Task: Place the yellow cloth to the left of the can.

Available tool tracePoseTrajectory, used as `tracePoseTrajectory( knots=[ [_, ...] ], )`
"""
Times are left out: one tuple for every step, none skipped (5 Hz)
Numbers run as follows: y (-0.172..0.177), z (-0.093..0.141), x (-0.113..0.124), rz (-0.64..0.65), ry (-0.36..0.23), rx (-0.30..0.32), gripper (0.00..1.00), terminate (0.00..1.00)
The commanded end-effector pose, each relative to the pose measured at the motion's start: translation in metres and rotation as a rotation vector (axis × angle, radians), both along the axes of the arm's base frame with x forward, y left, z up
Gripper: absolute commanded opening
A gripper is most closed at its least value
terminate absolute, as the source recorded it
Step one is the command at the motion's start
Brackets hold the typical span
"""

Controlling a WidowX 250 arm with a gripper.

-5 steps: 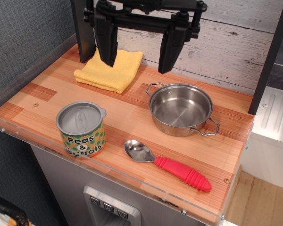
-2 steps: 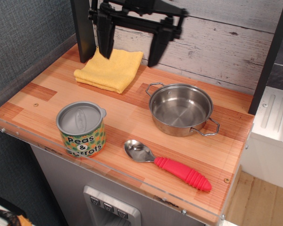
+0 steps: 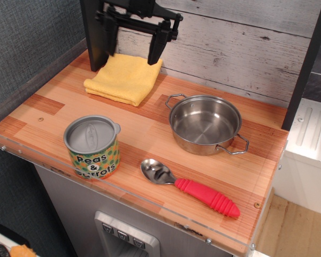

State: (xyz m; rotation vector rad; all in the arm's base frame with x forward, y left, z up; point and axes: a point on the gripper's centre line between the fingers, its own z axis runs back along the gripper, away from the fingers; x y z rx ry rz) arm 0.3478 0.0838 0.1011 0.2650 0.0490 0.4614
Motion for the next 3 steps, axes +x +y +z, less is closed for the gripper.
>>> tracePoseTrajectory(
  knots=[
    [0.036, -0.01, 0.035, -0.052, -0.241, 0.01, 0.0, 0.0],
    [0.047, -0.016, 0.037, -0.131, -0.294, 0.002, 0.0, 0.0],
    [0.055, -0.026, 0.043, -0.186, -0.276, 0.001, 0.0, 0.0]
  ],
)
